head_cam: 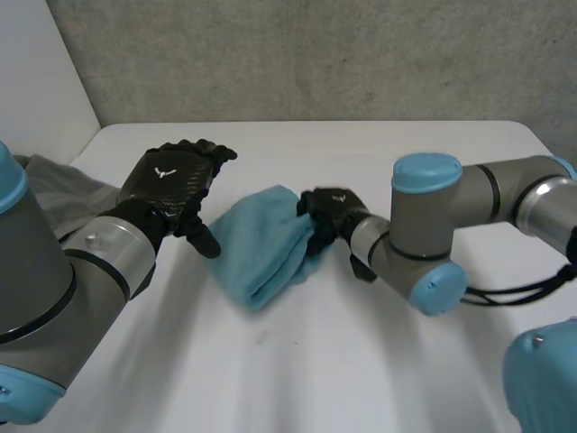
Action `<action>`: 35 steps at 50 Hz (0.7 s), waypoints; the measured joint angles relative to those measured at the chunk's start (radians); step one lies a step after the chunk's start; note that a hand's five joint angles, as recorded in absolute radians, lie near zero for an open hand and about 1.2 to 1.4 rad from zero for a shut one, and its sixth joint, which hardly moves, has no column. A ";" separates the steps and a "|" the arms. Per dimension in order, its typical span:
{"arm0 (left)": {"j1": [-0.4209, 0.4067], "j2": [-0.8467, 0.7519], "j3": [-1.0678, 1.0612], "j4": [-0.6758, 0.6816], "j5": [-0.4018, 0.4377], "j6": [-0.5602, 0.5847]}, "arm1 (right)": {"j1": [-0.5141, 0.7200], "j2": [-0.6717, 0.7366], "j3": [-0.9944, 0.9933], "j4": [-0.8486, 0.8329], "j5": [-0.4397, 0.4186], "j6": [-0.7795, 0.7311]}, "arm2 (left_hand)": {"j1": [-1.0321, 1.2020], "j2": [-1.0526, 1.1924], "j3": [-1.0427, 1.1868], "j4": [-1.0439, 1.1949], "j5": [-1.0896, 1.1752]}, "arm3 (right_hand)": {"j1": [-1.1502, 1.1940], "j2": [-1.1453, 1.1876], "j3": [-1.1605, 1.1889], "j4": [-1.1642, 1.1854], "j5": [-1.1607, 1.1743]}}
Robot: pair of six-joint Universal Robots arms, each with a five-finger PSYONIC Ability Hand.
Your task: Fold the laundry.
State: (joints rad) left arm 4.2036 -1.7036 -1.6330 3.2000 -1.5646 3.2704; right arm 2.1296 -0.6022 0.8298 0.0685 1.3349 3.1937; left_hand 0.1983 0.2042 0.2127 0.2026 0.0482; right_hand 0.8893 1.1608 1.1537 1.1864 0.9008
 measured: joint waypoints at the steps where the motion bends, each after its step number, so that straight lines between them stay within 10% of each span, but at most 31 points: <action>1: 0.003 -0.001 0.000 0.000 0.000 0.000 | -0.003 0.017 -0.040 0.000 0.001 -0.020 | 0.000 0.000 0.000 0.000 0.000 | 0.000 0.000 0.000 0.000 0.000; 17: 0.047 -0.021 -0.014 0.000 0.000 -0.002 | -0.314 0.335 -0.658 0.001 0.074 -0.171 | 0.000 0.000 0.000 0.000 0.000 | 0.000 0.000 0.014 0.000 0.019; 35: 0.062 -0.049 -0.031 0.008 0.000 -0.001 | -0.653 0.384 -0.674 -0.077 0.155 -0.418 | 0.000 0.000 0.000 0.000 0.000 | 0.000 0.000 0.020 0.000 0.026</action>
State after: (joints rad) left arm 4.2651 -1.7529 -1.6635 3.2079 -1.5646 3.2695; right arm 1.4764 -0.2178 0.1560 -0.0083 1.4898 2.7756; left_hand 0.1982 0.2042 0.2127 0.2026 0.0482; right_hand 0.8893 1.1608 1.1737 1.1869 0.9268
